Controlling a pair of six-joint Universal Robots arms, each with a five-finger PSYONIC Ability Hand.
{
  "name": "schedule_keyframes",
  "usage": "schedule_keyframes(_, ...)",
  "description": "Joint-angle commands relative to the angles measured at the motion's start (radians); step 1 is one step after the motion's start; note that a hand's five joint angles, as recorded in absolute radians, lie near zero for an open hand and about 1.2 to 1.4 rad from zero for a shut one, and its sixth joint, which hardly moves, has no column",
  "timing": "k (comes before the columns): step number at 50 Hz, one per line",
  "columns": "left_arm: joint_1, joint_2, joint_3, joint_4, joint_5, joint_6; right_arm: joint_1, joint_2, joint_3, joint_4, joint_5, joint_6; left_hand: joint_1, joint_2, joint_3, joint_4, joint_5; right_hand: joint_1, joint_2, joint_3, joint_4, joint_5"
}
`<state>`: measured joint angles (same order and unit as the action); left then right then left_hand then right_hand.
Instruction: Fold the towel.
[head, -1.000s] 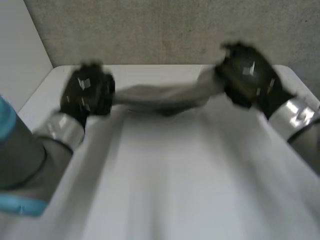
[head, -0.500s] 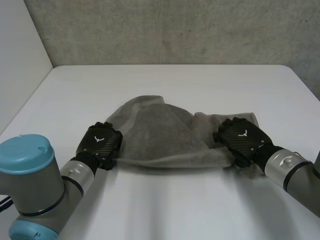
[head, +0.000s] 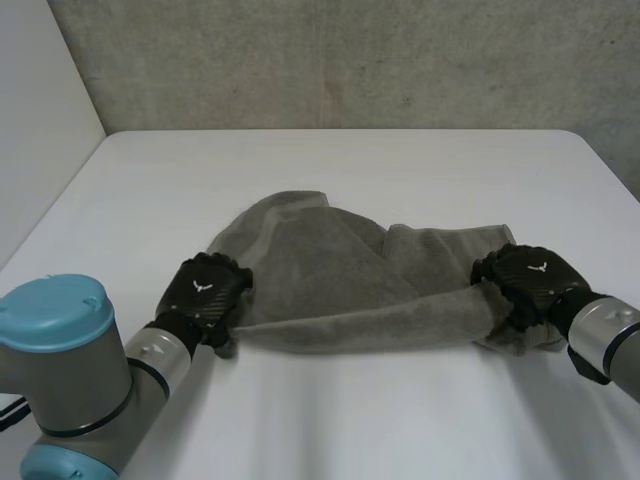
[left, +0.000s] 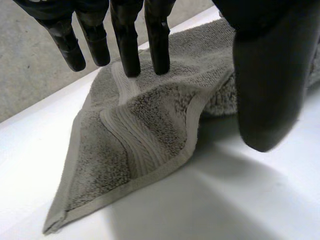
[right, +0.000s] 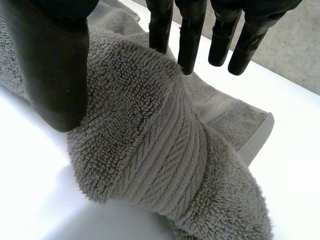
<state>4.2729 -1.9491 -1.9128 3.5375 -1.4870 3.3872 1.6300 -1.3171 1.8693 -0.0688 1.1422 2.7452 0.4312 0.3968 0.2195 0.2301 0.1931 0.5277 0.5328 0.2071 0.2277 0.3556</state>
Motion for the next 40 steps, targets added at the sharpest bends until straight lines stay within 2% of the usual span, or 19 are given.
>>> schedule_keyframes(1,-0.008,-0.013,0.0,-0.002,0.001,0.001,-0.056,0.004,-0.061,0.196,-0.059,-0.154,-0.141,-0.107,-0.045,-0.056,-0.078,0.056,0.051,-0.033,-0.053,0.054)
schedule_keyframes(7,-0.007,-0.016,0.008,-0.003,0.001,0.001,-0.15,0.002,-0.079,0.372,-0.067,-0.372,-0.174,-0.139,-0.045,-0.056,-0.11,0.097,0.092,-0.033,-0.053,0.095)
schedule_keyframes(10,-0.007,-0.018,0.009,-0.003,0.001,0.001,-0.18,-0.001,-0.081,0.414,-0.079,-0.416,-0.182,-0.148,-0.045,-0.056,-0.119,0.083,0.078,-0.033,-0.053,0.08)
schedule_keyframes(16,-0.01,-0.025,0.018,0.0,-0.003,0.006,-0.177,-0.002,-0.082,0.368,-0.11,-0.369,-0.182,-0.148,-0.045,-0.056,-0.119,0.059,0.054,-0.033,-0.053,0.057)
schedule_keyframes(18,-0.008,-0.036,0.023,0.0,-0.003,0.008,-0.176,-0.004,-0.082,0.316,-0.119,-0.299,-0.182,-0.148,-0.045,-0.056,-0.119,0.033,0.028,-0.033,-0.053,0.031)
schedule_keyframes(23,-0.008,-0.073,0.051,0.0,-0.004,0.009,-0.133,0.002,-0.081,0.23,-0.11,-0.234,-0.182,-0.148,-0.045,-0.056,-0.119,-0.005,-0.01,-0.033,-0.053,-0.007)
schedule_keyframes(40,0.027,-0.119,0.103,-0.005,-0.009,0.038,-0.079,0.055,-0.09,0.098,-0.104,-0.199,-0.08,-0.045,-0.045,-0.056,-0.016,0.009,0.004,-0.033,-0.053,0.007)
